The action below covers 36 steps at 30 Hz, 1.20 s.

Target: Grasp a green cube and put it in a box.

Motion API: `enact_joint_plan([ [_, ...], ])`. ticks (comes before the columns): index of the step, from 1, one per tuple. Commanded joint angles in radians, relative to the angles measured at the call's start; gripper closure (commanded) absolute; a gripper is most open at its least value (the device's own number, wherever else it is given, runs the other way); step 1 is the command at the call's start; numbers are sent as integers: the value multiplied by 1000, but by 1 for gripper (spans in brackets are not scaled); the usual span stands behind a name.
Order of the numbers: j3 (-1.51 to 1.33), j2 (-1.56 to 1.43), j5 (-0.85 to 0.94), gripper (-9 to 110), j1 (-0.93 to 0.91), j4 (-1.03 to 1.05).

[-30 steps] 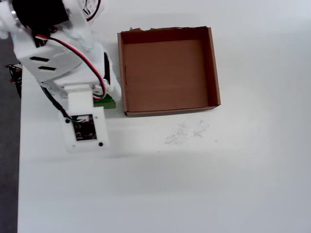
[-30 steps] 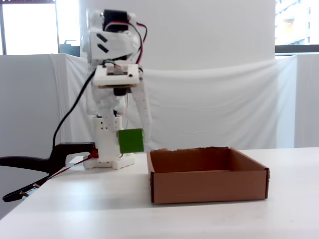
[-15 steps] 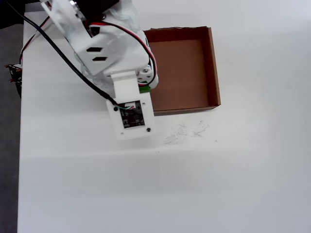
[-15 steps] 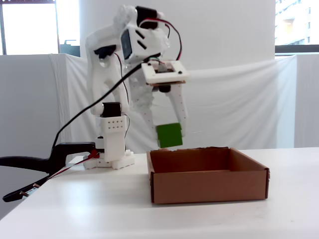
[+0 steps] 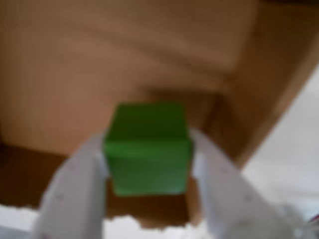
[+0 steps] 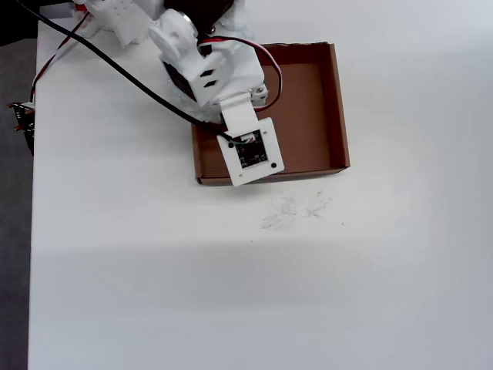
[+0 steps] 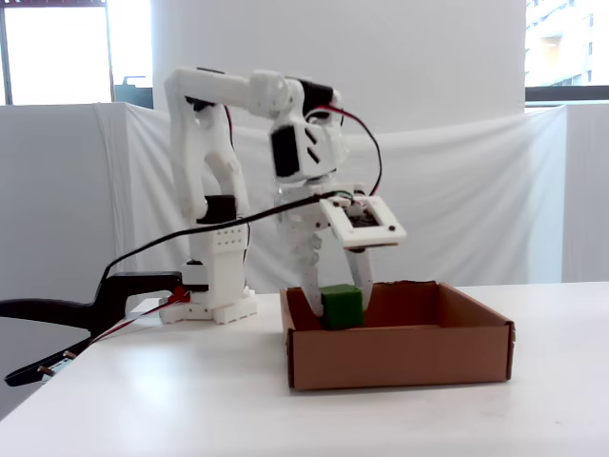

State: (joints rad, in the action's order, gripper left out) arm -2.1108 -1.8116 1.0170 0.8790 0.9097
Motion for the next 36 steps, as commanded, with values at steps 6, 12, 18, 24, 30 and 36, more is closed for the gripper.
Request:
enact_joint_plan([
  [6,-54,-20,-26,85,74,-41],
  [12,-78,-26,-29,79,72,-60],
  [18,-9,-78,-29,79,9,-3],
  [24,110,-212,-20,78,-140,163],
  [30,64,-390,60,78,-318,173],
  [36,-63,-546,290,78,-517,199],
])
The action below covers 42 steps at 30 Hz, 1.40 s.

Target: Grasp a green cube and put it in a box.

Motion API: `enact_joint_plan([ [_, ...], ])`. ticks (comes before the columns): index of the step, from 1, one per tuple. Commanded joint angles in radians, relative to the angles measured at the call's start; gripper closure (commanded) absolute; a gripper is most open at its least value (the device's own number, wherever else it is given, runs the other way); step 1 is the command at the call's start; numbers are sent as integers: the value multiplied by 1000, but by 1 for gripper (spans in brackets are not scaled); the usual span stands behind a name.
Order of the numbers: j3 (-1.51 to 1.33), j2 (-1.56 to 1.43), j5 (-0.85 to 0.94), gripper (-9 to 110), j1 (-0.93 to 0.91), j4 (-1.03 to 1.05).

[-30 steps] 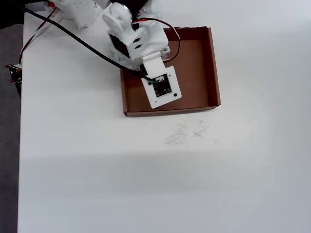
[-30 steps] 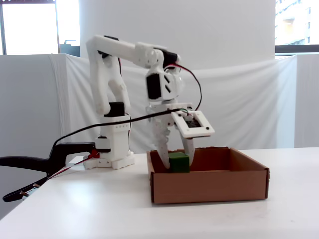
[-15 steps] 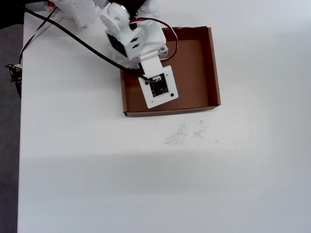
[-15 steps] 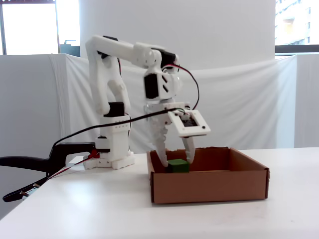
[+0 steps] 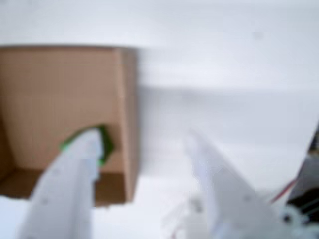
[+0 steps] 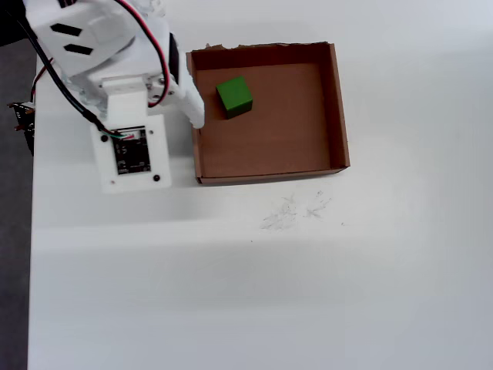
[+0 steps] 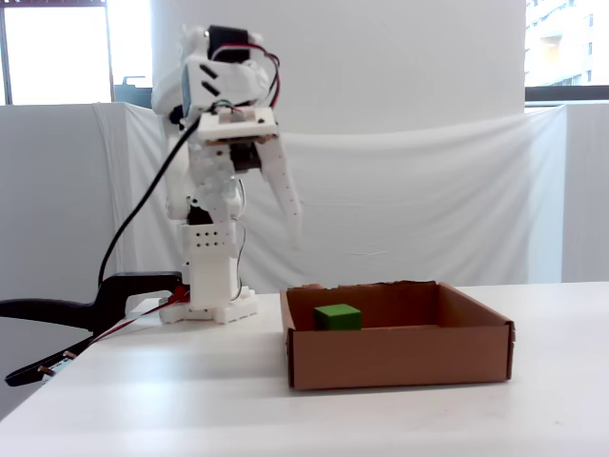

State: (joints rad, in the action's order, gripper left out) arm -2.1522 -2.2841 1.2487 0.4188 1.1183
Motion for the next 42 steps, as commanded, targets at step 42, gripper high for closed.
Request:
enact_joint_plan([
  [42,-818,-897,244,82,-308,69],
])
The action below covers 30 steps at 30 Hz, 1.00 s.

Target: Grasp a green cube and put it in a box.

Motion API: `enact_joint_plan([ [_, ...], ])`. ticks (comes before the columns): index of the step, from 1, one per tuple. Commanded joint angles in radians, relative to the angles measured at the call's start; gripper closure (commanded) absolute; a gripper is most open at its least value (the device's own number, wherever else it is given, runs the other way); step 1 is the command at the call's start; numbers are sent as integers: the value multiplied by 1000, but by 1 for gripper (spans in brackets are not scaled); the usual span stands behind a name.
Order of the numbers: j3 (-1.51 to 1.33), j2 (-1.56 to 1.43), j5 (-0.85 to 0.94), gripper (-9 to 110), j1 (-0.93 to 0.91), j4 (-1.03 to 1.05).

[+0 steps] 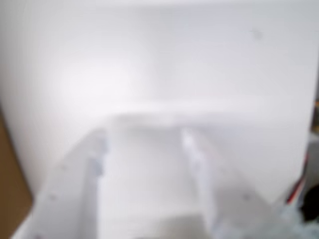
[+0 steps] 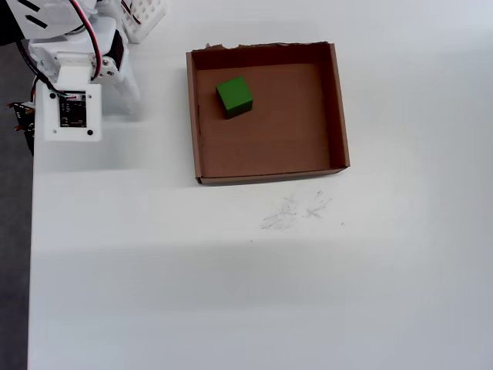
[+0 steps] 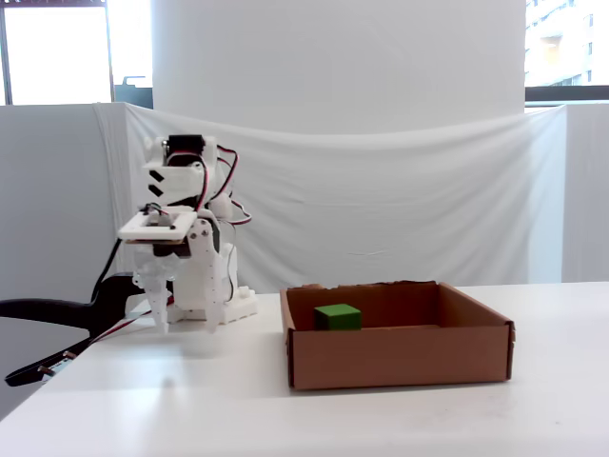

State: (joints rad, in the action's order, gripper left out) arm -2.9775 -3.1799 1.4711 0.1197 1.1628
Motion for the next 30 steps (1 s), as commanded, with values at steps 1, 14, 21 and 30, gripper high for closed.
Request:
enact_joint_plan([
  [1,8,-2,21,82,-9,43],
  [14,6,-3,-94,83,0,72],
  [21,6,-3,-135,83,17,77],
  [30,6,-3,-183,81,18,83],
])
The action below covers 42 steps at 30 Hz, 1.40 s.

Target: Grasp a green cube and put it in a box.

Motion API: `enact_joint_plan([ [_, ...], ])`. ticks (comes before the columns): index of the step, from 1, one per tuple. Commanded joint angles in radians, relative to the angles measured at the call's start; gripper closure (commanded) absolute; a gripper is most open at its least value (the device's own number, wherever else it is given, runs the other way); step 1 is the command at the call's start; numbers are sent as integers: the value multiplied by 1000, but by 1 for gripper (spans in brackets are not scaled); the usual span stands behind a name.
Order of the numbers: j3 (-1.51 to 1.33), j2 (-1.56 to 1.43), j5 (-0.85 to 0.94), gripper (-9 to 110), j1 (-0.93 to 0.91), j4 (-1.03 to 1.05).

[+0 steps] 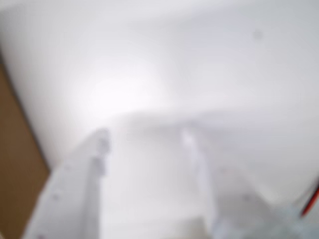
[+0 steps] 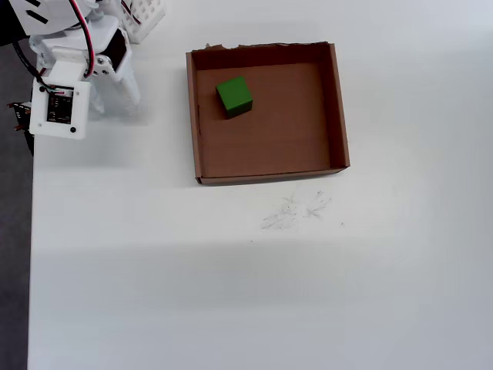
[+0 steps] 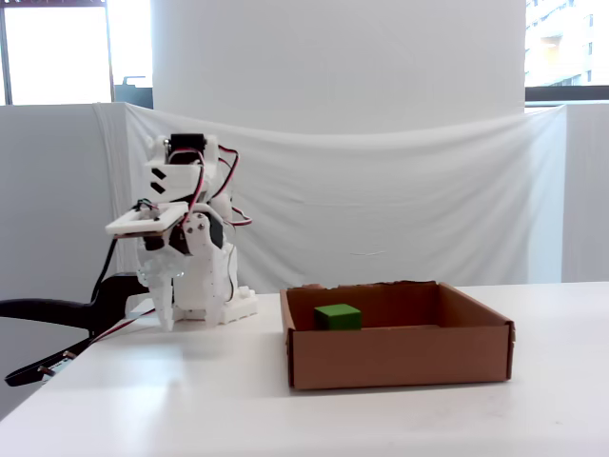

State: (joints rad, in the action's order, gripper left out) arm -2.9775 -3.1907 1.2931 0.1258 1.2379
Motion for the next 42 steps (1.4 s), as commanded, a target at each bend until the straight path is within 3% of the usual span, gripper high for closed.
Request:
enact_joint_plan([
  [1,6,8,-5,81,12,8],
  [42,6,8,-74,80,12,17],
])
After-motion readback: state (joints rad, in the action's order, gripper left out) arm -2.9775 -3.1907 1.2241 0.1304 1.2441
